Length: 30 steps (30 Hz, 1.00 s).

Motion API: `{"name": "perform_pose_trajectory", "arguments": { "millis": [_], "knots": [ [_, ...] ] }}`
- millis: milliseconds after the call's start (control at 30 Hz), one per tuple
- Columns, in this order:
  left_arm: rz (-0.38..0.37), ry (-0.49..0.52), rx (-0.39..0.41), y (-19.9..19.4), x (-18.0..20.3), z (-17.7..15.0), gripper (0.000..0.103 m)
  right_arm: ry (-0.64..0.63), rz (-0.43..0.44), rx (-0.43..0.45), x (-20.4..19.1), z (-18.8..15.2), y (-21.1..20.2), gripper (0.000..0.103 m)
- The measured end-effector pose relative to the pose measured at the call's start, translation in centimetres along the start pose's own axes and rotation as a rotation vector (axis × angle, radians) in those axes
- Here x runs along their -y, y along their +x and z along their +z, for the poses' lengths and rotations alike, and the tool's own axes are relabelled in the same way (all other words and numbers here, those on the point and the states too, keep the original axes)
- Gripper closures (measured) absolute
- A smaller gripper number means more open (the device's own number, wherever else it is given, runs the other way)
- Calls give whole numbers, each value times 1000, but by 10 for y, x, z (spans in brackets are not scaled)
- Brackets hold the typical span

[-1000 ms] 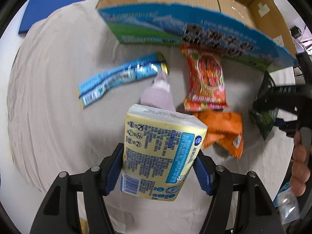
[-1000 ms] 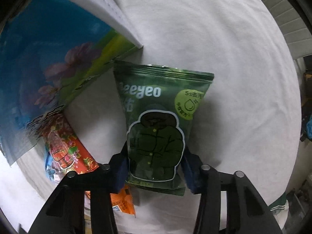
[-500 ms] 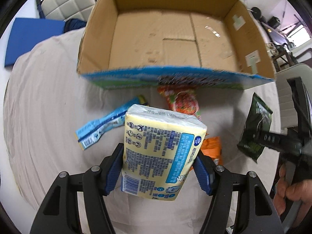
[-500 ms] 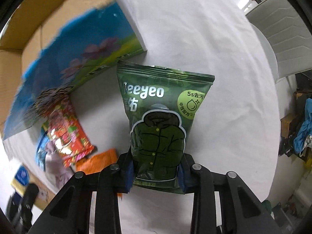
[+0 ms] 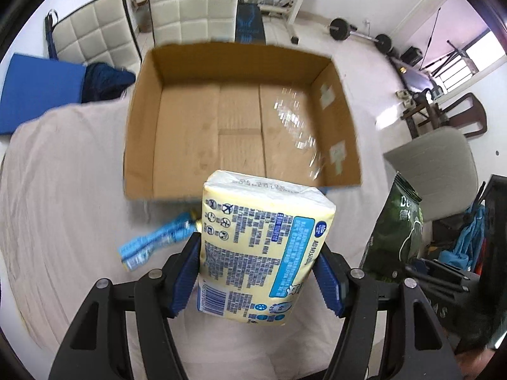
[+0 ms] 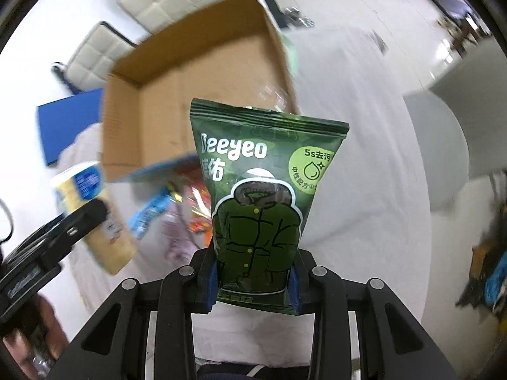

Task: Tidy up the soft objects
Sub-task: 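Carry the milk pack with the left gripper while the right gripper carries the green bag into the box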

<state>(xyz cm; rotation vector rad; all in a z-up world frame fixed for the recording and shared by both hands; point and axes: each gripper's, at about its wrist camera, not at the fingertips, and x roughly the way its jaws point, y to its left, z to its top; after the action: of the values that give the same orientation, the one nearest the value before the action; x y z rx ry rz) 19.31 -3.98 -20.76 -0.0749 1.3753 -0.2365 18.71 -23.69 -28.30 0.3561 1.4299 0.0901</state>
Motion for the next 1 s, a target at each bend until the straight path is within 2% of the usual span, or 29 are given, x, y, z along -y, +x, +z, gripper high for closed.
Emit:
{"name": "perform_pose_trajectory", "arguments": {
  "millis": [67,200,367,500,700,767,833,1000],
  "knots": [
    [-8,-3,17,-1,0,18,39,-28,8,26,-10,18,-19,67],
    [-28,-24,16,11,0,62,39,-51,-16,49,-33,53,-9,67],
    [-110,-105,-87,60,-15,118,39,-78,-43,9,-45,106,21,67],
    [-127,-168,-164,103,-29,148,40,-104,-97,-31,-52,137,51,67],
    [-129,-201,-236,155,-39,178,43,-135,-162,-92,-44,162,93,67],
    [-117,-188,-245,166,-37,183,49,-145,-182,-109,-45,175,112,67],
    [-113,-177,-267,176,-36,187,49,-139,-206,-115,-42,183,126,67],
    [-54,-153,-306,198,-38,201,49,-154,-253,-124,-40,195,142,66]
  ]
}}
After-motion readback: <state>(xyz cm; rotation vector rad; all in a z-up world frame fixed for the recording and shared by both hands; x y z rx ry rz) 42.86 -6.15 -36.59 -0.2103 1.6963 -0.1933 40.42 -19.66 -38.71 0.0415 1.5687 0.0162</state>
